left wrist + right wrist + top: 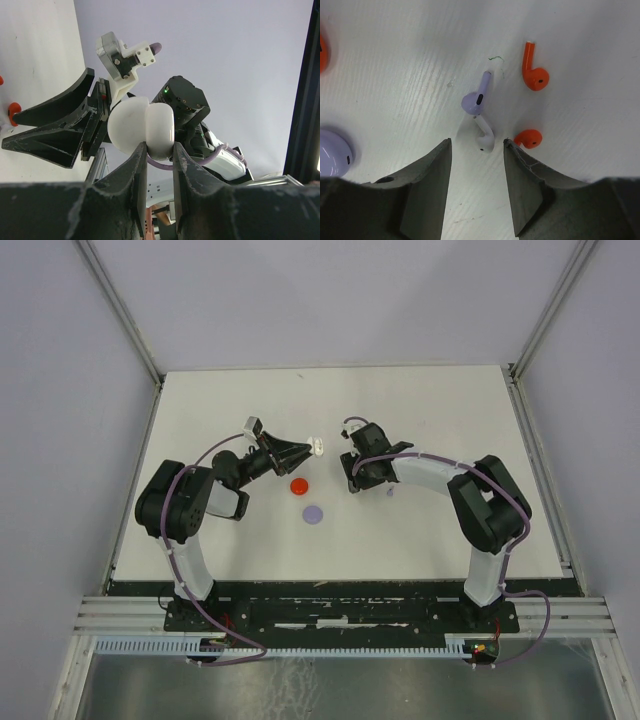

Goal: Insert the wireless bluetooth earbuds into the charging case
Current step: Pick up the earbud from the center of the board.

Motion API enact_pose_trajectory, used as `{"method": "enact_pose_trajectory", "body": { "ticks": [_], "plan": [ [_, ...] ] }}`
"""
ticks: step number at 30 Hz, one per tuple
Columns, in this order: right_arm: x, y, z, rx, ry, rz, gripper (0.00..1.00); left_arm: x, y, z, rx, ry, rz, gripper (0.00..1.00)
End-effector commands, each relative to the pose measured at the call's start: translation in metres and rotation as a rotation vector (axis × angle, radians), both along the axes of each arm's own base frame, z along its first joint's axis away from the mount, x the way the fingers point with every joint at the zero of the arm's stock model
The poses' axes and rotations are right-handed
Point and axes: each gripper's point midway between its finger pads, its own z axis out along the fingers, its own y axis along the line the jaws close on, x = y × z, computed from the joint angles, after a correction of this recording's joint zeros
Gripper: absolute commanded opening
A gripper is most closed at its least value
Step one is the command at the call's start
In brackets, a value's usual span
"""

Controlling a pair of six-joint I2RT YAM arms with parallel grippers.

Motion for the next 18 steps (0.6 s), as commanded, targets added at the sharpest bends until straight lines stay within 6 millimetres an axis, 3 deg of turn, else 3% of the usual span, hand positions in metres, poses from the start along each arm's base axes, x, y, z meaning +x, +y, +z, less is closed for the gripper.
{"method": "enact_pose_trajectory", "body": {
  "ticks": [1, 18],
  "plan": [
    [0.004, 0.004, 0.0, 0.017, -0.016, 0.011, 0.54, -0.008, 0.002, 0.028, -0.045, -0.129, -0.024, 0.03],
    [0.014, 0.023, -0.01, 0.068, 0.001, 0.042, 0.53, -0.007, 0.004, 0.026, -0.042, -0.124, -0.019, 0.03]
  ]
}}
